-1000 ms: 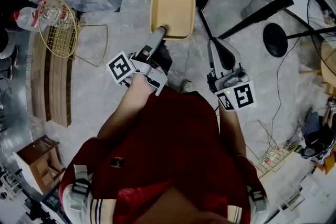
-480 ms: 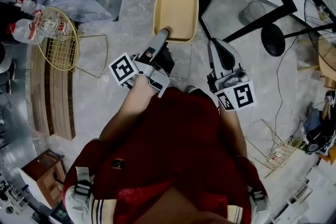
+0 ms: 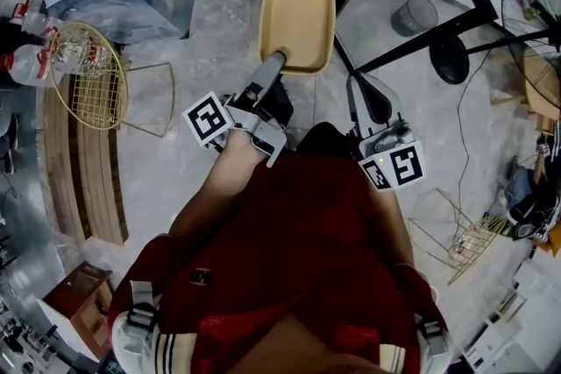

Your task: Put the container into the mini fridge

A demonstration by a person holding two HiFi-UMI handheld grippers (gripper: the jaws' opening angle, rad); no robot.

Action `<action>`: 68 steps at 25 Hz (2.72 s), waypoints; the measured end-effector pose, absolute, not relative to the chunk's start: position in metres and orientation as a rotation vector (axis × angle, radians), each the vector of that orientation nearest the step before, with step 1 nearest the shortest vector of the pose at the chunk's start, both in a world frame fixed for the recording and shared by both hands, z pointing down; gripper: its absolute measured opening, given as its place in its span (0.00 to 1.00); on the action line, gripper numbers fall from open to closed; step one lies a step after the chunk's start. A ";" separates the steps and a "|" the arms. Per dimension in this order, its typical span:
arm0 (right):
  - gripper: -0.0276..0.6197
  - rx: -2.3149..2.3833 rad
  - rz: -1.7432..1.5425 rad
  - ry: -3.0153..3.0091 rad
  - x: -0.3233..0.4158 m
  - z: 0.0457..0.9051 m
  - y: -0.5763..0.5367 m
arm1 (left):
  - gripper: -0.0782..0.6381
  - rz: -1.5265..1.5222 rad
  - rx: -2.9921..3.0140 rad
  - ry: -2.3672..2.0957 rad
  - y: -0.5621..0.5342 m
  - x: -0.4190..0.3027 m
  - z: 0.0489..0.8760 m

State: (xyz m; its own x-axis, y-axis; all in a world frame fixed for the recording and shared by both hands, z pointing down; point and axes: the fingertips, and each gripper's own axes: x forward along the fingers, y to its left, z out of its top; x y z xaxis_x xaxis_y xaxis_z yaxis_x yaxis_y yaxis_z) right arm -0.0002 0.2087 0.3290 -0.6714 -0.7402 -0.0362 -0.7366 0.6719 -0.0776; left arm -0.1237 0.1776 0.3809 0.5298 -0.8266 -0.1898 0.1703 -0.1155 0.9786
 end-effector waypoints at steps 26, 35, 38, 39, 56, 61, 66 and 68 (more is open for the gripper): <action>0.04 -1.130 -0.100 2.764 0.031 0.337 0.009 | 0.48 -0.883 1.503 -0.697 -0.007 -0.093 0.382; 0.04 -1.073 -0.073 2.806 0.052 0.333 -0.065 | 0.48 -0.908 1.494 -0.746 -0.094 -0.075 0.384; 0.04 -1.059 -0.066 2.802 0.061 0.333 -0.081 | 0.48 -0.914 1.505 -0.759 -0.112 -0.066 0.382; 0.04 -1.052 -0.061 2.803 0.064 0.332 -0.086 | 0.48 -0.916 1.506 -0.764 -0.117 -0.064 0.382; 0.04 -1.047 -0.087 2.818 0.063 0.336 -0.143 | 0.48 -0.946 1.467 -0.815 -0.209 -0.076 0.393; 0.04 -1.124 -0.073 2.796 0.062 0.330 -0.141 | 0.48 -0.921 1.459 -0.806 -0.222 -0.078 0.401; 0.04 -1.184 -0.061 2.786 0.058 0.327 -0.152 | 0.48 -0.907 1.439 -0.812 -0.250 -0.086 0.411; 0.04 -1.210 -0.062 2.781 0.058 0.328 -0.157 | 0.48 -0.900 1.441 -0.818 -0.263 -0.089 0.415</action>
